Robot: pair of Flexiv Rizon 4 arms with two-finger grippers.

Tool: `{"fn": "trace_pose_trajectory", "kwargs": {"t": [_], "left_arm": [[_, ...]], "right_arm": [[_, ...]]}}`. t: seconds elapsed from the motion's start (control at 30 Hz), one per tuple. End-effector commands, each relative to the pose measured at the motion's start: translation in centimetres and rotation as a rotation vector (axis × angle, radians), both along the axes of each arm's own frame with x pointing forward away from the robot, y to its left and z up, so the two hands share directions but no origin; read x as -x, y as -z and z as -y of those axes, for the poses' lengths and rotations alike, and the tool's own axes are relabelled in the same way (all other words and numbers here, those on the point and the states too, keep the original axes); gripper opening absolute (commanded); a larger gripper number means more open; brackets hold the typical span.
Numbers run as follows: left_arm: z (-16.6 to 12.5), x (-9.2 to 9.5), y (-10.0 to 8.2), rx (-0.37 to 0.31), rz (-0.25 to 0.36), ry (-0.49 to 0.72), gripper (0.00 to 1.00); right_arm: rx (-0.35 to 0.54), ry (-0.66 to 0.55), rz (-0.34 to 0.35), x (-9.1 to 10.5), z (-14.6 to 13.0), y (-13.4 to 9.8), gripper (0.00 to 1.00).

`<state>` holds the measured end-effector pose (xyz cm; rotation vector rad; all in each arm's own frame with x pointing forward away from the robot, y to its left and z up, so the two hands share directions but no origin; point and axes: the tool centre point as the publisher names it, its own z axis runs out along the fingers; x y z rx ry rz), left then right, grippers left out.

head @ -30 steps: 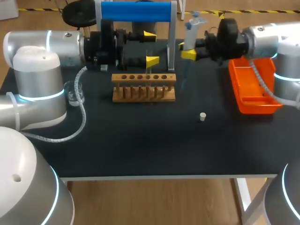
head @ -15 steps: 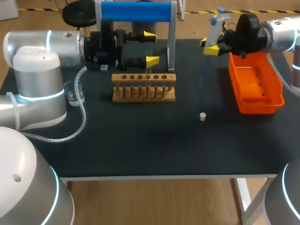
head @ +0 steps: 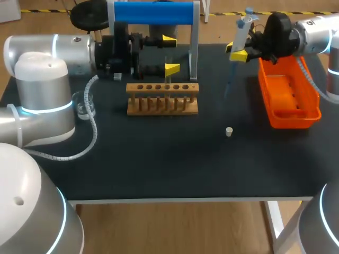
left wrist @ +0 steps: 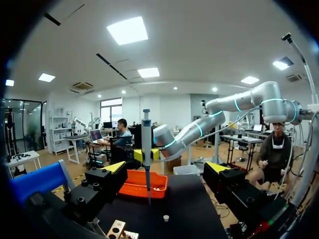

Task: Invert the test tube, pick up the pipette, mount the tip to pipette, aspirate from beaker and dispense into the tube, eject the tip, return the pipette, and cap with the stopper.

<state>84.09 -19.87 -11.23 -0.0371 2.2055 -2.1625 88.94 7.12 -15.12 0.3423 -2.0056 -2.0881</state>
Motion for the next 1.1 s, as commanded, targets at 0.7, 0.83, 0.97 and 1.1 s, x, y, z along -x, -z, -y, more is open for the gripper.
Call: {"fn": "trace_pose_trajectory", "kwargs": {"t": [0.7, 0.83, 0.97, 1.1], "left_arm": [[0.0, 0.1, 0.0, 0.0, 0.001, -0.003, 1.0], [0.0, 0.1, 0.0, 0.0, 0.001, -0.003, 1.0], [0.0, 0.1, 0.0, 0.0, 0.001, -0.003, 1.0], [0.0, 0.1, 0.0, 0.0, 0.001, -0.003, 1.0]], "right_arm": [[0.029, 0.031, 0.006, -1.9, 9.2, -0.5, 0.0], [0.017, 0.049, 0.015, -2.1, 12.1, -0.7, 0.0], [0.009, 0.064, 0.017, -2.5, 14.4, -0.9, 0.0], [0.012, 0.077, 0.018, -2.7, 16.4, -0.7, 0.0]]}}
